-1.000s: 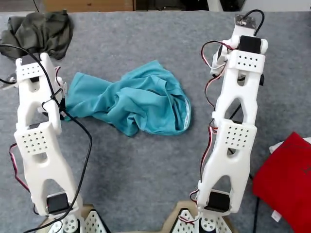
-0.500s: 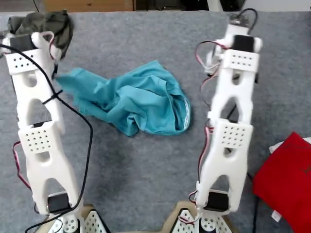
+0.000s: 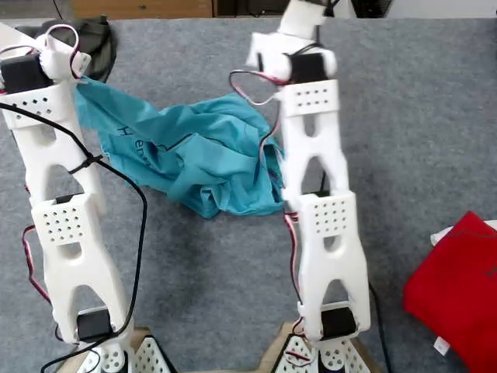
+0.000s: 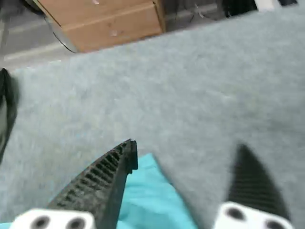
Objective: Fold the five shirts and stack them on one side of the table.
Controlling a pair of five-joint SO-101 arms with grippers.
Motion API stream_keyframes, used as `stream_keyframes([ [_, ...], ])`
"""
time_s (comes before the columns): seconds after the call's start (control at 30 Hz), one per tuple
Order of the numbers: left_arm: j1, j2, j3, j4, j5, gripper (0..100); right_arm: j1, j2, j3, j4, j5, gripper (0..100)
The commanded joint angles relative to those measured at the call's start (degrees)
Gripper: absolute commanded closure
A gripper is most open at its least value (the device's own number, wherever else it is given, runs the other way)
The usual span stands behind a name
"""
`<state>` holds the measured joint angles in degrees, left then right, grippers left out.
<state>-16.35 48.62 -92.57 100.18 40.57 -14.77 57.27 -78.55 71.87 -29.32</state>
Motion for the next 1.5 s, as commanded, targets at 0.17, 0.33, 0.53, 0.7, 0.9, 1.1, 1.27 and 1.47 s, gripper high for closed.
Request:
stream_keyframes([
  [0.17, 1.32, -3.47, -2.37, 0.62, -1.23, 98, -5.76, 6.99, 3.12, -6.51, -3.6, 69.4],
  [0.33, 1.23, -3.12, -2.29, 0.62, -1.32, 98, -5.32, 12.09, 3.12, -9.32, -4.48, 69.4],
  [0.53, 1.23, -3.12, -2.29, 0.62, -1.32, 98, -5.23, 16.22, 3.38, -8.44, -4.66, 69.5],
  [0.7, 1.23, -3.12, -2.29, 0.62, -1.32, 98, -5.05, 17.27, 3.12, -7.74, -4.66, 71.9],
  [0.9, 0.88, -3.12, -2.29, 0.62, -1.32, 98, -3.47, 17.27, 3.03, -7.65, -4.4, 94.6],
  [1.1, 0.62, -3.74, -2.55, 0.62, -2.11, 98, -1.19, 14.99, -3.38, 1.32, -4.4, 99.0],
  [1.27, 0.62, -3.74, -2.64, 0.62, -2.2, 98, -1.01, 11.82, -14.29, 9.67, -4.04, 99.0],
  [1.47, -0.26, -9.45, -2.9, 0.7, -2.29, 98, -1.36, 7.25, -16.66, 16.7, -2.11, 99.0],
])
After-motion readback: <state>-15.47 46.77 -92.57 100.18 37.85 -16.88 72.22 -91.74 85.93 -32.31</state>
